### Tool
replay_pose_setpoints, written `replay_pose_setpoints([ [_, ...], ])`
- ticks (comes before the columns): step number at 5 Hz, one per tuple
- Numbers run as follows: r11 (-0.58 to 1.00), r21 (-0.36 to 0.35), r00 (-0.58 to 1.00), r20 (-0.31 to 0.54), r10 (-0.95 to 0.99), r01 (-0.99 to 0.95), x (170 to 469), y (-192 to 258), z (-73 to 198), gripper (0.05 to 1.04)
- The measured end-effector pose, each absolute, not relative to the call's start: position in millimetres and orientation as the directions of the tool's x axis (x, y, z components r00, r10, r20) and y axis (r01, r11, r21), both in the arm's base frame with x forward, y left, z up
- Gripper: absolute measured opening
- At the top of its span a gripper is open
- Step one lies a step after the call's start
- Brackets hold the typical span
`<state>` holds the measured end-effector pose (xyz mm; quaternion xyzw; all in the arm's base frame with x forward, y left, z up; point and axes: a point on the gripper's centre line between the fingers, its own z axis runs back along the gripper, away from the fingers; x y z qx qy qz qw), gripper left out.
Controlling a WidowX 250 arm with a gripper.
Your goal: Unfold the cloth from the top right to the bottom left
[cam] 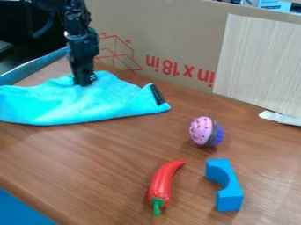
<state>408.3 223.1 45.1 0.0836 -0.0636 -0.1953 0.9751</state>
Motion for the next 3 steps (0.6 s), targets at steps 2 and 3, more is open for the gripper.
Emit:
replay_pose_setpoints([
  [2,0.91,0.15,0.911,0.091,-0.402,0.387,406.4,218.2,45.3,0.083],
  [3,0.915,0.112,0.91,0.11,-0.399,0.388,402.7,216.8,47.0,0.068],
])
